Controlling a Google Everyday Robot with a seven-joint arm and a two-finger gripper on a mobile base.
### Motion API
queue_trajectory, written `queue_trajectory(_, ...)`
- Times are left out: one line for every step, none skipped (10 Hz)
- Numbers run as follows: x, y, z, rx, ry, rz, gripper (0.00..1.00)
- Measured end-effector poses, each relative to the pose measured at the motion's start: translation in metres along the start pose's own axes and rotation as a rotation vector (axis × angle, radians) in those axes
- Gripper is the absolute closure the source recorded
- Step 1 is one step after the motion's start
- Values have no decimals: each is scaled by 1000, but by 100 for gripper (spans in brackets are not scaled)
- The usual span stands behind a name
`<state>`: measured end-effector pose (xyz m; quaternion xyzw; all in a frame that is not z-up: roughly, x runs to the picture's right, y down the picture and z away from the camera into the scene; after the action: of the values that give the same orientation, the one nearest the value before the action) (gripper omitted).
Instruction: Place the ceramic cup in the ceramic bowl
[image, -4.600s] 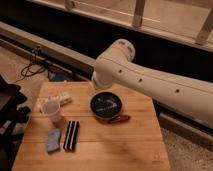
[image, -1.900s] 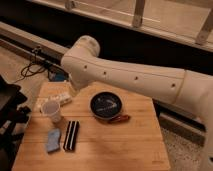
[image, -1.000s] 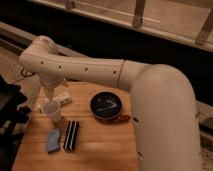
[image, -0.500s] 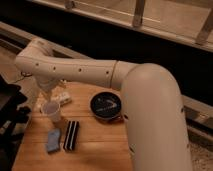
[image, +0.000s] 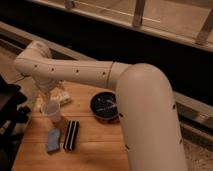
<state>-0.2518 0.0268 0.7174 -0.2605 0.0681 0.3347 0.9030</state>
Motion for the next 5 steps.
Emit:
queue_trajectory(0,2,2,-1,2,-3,37)
queue_trajectory(0,0,0,10,-3,1,37)
queue_trajectory(-3,-4,1,15,-23,10,37)
queue_trajectory(-6,-6,3,16,-45,20,37)
queue_trajectory(-6,-9,12,14,-77,41,37)
